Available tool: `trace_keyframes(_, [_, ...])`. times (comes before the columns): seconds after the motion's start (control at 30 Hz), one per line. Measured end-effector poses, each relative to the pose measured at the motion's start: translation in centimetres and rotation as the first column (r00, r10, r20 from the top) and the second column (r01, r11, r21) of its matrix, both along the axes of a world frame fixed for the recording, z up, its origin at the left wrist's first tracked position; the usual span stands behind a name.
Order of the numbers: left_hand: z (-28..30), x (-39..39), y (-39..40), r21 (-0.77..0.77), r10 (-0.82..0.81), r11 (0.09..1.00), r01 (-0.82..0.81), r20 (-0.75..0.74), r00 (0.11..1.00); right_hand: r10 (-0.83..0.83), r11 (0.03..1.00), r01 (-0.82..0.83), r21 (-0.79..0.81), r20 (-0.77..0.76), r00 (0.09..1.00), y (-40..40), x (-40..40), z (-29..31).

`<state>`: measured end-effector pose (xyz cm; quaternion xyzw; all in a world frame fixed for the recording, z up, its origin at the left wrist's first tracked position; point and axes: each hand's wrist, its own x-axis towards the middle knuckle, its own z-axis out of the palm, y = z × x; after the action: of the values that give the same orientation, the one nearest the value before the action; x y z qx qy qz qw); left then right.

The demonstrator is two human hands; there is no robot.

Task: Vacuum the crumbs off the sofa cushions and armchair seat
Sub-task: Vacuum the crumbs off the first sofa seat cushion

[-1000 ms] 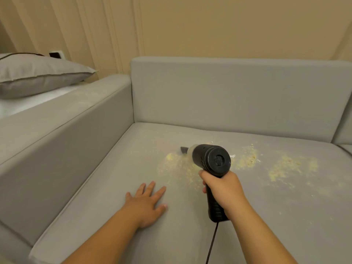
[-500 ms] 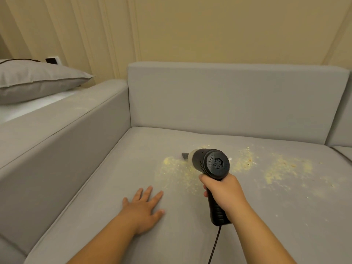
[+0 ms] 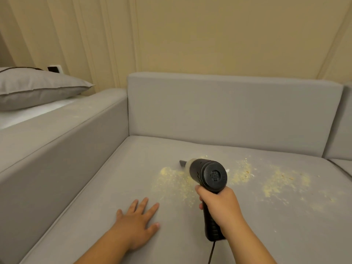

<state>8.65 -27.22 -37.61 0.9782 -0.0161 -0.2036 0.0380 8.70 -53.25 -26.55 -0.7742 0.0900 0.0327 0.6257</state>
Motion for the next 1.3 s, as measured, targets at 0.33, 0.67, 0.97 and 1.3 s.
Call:
trace_keyframes(0.33, [0.2, 0.2, -0.2, -0.002, 0.004, 1.0, -0.004, 0.011, 1.0, 0.017, 1.0, -0.017, -0.008, -0.003, 1.0, 0.2, -0.1, 0.1])
trace_keyframes(0.67, [0.1, 0.1, -0.1, -0.01, 0.01, 1.0, -0.01, 0.002, 1.0, 0.06, 0.996, -0.064, -0.057, -0.061, 0.996, 0.0, -0.5, 0.1])
trace_keyframes(0.97, [0.2, 0.0, -0.1, -0.018, 0.015, 1.0, -0.015, -0.011, 1.0, 0.095, 0.993, -0.099, -0.058, -0.059, 0.994, 0.7, -0.7, 0.0])
trace_keyframes(1.3, [0.2, 0.0, -0.2, -0.008, 0.013, 1.0, -0.013, -0.007, 1.0, 0.13, 0.989, -0.133, -0.064, -0.053, 0.99, 1.9, -0.5, 0.5])
